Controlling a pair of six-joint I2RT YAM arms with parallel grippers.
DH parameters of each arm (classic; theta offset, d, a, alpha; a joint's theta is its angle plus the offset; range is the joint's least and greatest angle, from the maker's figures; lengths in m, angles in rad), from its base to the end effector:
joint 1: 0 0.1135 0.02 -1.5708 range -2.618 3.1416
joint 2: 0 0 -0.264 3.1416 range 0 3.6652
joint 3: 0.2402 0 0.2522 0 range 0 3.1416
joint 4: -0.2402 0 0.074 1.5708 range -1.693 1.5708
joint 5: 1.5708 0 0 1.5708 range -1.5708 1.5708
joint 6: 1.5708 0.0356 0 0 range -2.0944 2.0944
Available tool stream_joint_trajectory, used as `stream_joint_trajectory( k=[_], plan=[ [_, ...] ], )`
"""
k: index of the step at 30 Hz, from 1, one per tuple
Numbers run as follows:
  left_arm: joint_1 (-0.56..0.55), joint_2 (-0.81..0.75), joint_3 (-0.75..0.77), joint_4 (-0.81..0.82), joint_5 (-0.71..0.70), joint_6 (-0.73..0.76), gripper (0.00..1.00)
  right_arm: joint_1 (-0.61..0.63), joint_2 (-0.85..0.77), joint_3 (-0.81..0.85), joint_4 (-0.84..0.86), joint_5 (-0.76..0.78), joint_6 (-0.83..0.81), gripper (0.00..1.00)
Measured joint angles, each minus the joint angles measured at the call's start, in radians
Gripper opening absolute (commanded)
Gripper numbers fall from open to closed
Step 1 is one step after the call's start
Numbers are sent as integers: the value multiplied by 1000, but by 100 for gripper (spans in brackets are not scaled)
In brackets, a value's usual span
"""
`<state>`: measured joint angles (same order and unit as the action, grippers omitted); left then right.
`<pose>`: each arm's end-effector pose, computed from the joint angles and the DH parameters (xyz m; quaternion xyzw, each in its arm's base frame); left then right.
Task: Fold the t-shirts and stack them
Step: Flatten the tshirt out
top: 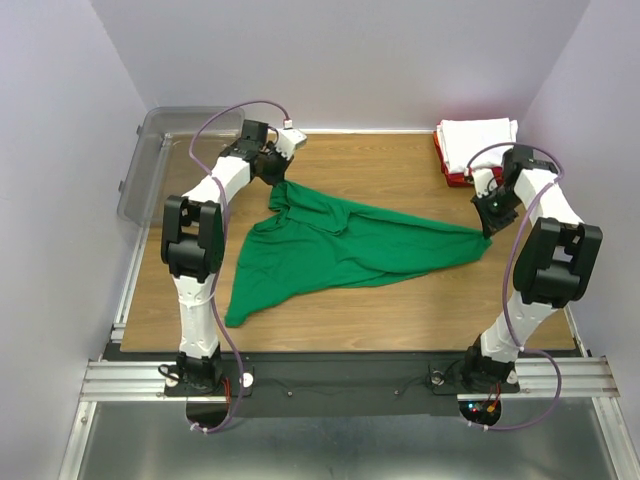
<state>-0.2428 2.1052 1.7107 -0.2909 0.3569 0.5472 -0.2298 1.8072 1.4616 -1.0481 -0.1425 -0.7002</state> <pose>0.4695 -0.1291 0.2340 0.4124 0.7915 -0.0946 0.4410 0.3438 -0.0752 0.2361 -0.2377 0.9647 0.0238 0.1106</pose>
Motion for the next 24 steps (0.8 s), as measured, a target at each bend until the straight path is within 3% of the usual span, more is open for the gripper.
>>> stream_joint_trajectory(
  k=[2, 12, 24],
  plan=[
    [5, 2, 19, -15, 3, -3, 3, 0, 10, 23, 1, -9, 9, 1],
    [3, -12, -22, -49, 21, -5, 46, 0, 54, 43, 2, -44, 28, 0],
    [-61, -159, -197, -74, 47, 85, 50, 0, 77, 85, 2, -76, 45, 1]
  ],
)
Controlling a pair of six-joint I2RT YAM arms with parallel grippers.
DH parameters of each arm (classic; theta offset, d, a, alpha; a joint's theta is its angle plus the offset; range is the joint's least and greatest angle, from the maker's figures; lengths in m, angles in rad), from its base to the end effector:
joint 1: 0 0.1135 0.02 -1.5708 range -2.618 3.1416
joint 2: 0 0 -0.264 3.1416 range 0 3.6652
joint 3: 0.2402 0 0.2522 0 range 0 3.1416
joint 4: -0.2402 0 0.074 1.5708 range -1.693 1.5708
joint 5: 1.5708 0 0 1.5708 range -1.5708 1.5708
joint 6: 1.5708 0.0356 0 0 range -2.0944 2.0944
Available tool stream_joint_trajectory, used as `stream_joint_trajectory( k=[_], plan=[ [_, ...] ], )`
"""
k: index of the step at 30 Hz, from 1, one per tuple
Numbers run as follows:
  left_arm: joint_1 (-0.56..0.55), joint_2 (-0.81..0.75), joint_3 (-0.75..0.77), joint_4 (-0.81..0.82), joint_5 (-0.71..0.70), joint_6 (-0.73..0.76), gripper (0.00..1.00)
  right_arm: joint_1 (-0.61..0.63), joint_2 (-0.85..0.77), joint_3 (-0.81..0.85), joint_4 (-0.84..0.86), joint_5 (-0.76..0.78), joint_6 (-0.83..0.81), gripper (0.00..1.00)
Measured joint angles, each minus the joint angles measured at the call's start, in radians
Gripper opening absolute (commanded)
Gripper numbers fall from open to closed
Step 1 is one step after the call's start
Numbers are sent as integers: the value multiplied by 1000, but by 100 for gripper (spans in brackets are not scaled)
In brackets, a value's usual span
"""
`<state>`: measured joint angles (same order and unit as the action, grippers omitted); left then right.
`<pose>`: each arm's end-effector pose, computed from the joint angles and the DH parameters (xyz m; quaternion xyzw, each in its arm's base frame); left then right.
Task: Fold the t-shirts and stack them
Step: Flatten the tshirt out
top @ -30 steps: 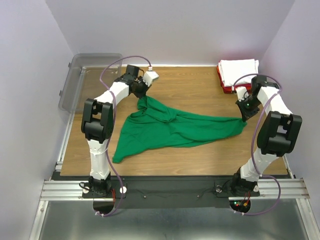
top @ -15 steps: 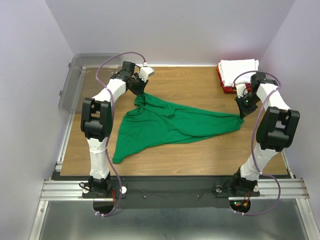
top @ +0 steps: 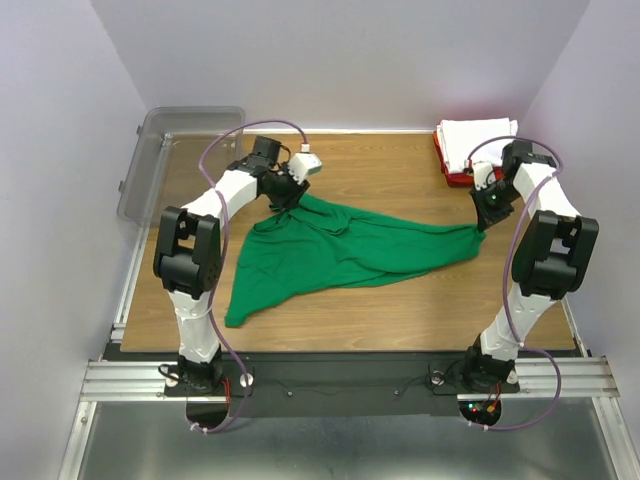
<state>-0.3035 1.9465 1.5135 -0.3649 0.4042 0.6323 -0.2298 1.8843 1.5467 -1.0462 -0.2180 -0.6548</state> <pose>0.4147 -0.1445 0.2344 0.4768 0.7757 -0.1230 0.3947 0.3646 -0.0774 0.2332 -0.2187 0.9653 0.0582 0.1302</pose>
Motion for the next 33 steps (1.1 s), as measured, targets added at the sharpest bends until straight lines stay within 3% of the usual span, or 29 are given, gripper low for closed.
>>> stream_joint_trajectory(
  k=[8, 14, 16, 17, 19, 22, 27, 33],
  plan=[
    [-122, 23, 2, 70, -62, 6, 52, 0, -4, 49, -2, -35, 21, 1],
    [-133, 163, 106, 116, -141, 11, 51, 0, -26, 63, -24, -49, 24, 1],
    [-132, 195, 113, 114, -158, 27, 41, 0, -27, 75, -32, -51, 24, 0],
    [-131, 204, 113, 105, -163, 36, 19, 0, -29, 81, -35, -52, 24, 1],
    [-128, 211, 113, 88, -166, 56, 0, 0, -34, 89, -46, -53, 23, 1],
    [-122, 201, 106, 65, -166, 66, 0, 0, -61, 90, -62, -56, 19, 1],
    [-103, 41, -28, 30, -129, 58, 0, 0, -196, 84, -90, -55, 11, 1],
    [-57, -428, -151, -1, -85, 12, 0, 0, -495, 27, -106, -55, 3, 1]
  ],
)
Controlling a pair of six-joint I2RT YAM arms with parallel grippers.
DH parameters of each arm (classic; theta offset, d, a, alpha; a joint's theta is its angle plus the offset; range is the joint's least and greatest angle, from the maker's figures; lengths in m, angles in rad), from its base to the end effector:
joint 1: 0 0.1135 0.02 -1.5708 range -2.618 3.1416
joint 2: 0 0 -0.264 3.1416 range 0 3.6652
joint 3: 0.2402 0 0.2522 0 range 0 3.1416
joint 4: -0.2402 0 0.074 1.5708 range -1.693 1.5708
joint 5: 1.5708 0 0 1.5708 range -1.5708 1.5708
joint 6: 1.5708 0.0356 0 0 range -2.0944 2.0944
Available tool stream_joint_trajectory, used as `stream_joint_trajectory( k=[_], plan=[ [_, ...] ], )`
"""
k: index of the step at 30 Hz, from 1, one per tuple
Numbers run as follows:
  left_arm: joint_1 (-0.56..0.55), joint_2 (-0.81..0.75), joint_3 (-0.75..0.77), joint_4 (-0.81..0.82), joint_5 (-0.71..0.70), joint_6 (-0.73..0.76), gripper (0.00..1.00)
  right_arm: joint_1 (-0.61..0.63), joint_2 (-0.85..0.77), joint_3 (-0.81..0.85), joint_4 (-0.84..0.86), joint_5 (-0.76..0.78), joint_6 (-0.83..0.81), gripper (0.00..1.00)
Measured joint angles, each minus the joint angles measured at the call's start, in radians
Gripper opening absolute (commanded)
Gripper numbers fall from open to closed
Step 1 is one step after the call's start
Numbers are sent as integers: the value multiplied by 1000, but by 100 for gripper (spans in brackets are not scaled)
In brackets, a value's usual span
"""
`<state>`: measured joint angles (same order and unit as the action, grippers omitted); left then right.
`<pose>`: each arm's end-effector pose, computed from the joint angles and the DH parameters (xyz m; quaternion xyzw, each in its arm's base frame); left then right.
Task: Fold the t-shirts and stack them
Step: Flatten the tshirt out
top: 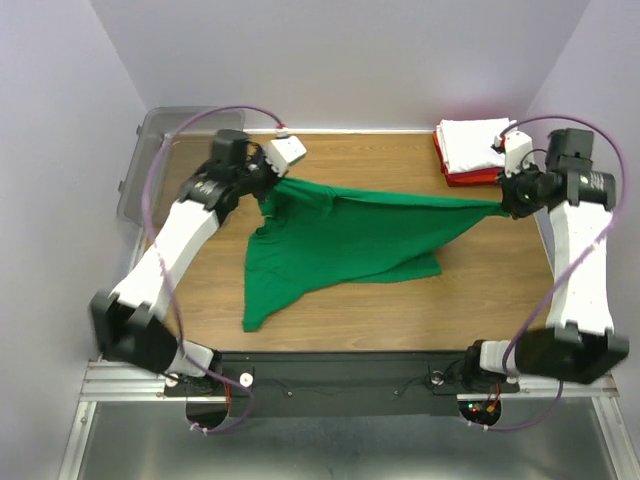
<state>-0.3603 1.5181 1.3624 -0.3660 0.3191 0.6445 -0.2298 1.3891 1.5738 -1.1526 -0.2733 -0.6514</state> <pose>0.3244 -0.1341 0.3447 0.4812 0.7106 -0.0661 0.5090 0.2587 -0.0507 0.3879 -0.2375 0.9166 -0.0078 0.3215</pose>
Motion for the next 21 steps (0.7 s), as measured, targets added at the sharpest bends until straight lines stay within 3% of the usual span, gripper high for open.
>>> stream_joint_trajectory(
  k=[6, 11, 17, 21],
  plan=[
    [2, -428, -63, 8, 22, -109, 0, 0, -280, 22, -23, 6, 14, 1],
    [32, -625, -62, -6, 7, -198, 0, 0, -421, 156, 3, 53, 66, 1],
    [42, -678, 60, -51, -8, -243, 0, 0, -456, 333, 82, 77, 103, 1],
    [42, -648, 108, -25, -45, -258, 0, 1, -447, 230, 176, 67, 101, 1]
  ],
)
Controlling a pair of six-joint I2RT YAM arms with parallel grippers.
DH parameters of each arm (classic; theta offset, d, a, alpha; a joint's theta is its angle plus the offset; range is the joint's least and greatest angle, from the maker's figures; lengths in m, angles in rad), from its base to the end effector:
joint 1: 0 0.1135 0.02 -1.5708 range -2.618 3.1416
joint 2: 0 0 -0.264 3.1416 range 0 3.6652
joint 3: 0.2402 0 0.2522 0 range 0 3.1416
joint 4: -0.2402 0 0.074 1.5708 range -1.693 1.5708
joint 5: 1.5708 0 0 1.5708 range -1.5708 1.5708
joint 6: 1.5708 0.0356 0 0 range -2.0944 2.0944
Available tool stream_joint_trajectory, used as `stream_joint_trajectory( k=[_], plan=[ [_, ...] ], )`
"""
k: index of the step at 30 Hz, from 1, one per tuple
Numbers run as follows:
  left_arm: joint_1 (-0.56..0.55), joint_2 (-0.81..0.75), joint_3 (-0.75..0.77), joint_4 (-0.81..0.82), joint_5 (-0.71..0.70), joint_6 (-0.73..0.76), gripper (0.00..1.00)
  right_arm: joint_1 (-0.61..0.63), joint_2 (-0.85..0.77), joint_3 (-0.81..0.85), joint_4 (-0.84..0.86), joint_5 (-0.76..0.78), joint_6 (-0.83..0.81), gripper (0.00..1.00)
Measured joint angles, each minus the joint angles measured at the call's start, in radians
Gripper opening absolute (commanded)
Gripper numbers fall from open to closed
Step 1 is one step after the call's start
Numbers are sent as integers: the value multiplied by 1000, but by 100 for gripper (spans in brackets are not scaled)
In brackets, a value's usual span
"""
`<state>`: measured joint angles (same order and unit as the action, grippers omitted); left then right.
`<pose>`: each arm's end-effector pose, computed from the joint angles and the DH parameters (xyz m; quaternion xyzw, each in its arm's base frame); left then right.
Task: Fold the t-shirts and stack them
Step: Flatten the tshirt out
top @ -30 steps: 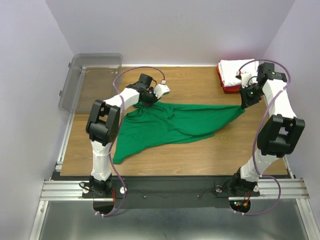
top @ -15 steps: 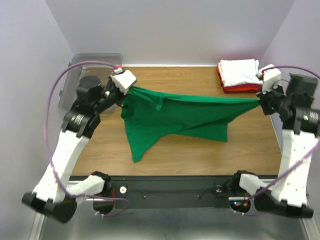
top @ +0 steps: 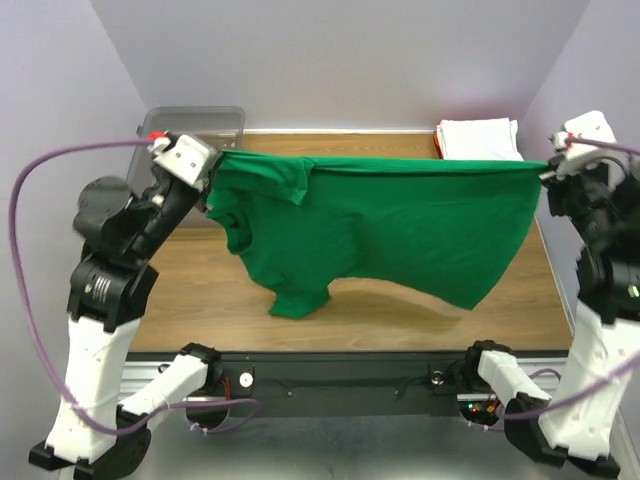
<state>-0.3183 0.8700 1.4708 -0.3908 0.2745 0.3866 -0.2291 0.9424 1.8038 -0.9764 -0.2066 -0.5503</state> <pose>0.1146 -0.0479 0.5258 0.3149 0.5482 -0.0597 0.7725 0.0864 -0.0126 0.5395 -0.1865 0.7221 -0.1802 0.6414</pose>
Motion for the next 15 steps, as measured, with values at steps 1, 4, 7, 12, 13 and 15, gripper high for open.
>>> stream_joint_trajectory(
  k=[1, 4, 7, 12, 13, 15],
  plan=[
    [0, 13, 0, 6, -9, 0, 0, 0, 9, -39, 14, -6, -2, 0],
    [0, 127, 0, 23, -39, 1, 0, 0, 95, -157, 63, -31, -7, 1],
    [0, 273, -1, 61, -53, 8, 0, 1, 259, -241, 142, -55, -9, 1],
    [12, 593, -10, 126, -68, 23, 0, 5, 514, -285, 256, -70, 0, 1],
    [17, 650, 2, 136, -66, 24, 0, 13, 555, -285, 284, -71, 2, 1],
    [32, 797, 64, 148, -66, 27, 0, 33, 667, -267, 345, -71, 3, 1]
  ],
)
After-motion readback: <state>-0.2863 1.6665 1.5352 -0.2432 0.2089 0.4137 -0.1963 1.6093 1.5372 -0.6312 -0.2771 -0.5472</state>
